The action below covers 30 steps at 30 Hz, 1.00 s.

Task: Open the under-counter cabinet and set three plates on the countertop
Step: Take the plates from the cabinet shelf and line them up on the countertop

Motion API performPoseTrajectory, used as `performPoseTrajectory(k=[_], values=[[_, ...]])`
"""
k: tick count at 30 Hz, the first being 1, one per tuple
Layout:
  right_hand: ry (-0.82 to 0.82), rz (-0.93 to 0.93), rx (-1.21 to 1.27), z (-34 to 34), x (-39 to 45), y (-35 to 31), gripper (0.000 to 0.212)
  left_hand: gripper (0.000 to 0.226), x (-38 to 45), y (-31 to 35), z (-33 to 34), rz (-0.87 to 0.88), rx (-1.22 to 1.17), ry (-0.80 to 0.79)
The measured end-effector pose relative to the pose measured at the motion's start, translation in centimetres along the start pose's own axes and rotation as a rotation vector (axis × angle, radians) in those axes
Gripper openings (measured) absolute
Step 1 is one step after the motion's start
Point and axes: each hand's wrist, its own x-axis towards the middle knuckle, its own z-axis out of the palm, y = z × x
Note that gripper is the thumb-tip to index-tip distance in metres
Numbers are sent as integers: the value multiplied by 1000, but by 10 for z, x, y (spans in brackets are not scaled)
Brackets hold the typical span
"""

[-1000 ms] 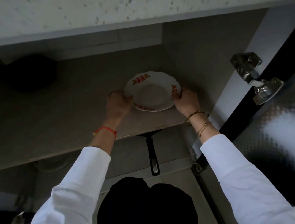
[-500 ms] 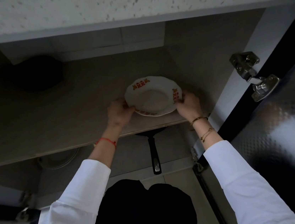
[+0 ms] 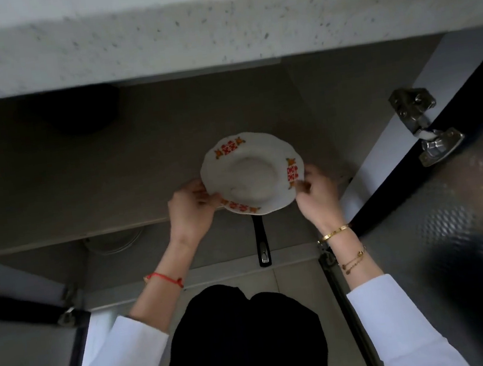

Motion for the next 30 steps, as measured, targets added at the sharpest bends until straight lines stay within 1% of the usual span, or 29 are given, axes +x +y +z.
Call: performPoseTrajectory(k=[2,6,10,13,16,22,25,30], values=[[-19,22,4,-10,-14,-12,32,21,-17,11,-14,-32,12,4],[-91,57,-41,-33,-45,-36,29,18,-53,35,-45,-127,46,-20],[-144,171,31,-64,-83,-67,29,17,-96,66,-80,-210,84,-39],[-228,248,29,-94,-112,-92,28,22,-129,97,-110,-264,100,-39],[-288,297,29,-127,-140,-119,27,29,-164,130,-138,-328,92,-71],[-330,304,31,-196,-189,-170,24,34,-226,192,-187,-439,60,-64],[-345,327,44,-226,-207,-192,24,33,-246,228,-210,-450,39,-35],[-360,303,57,-269,-221,-224,24,34,-266,277,-242,-430,8,-20]])
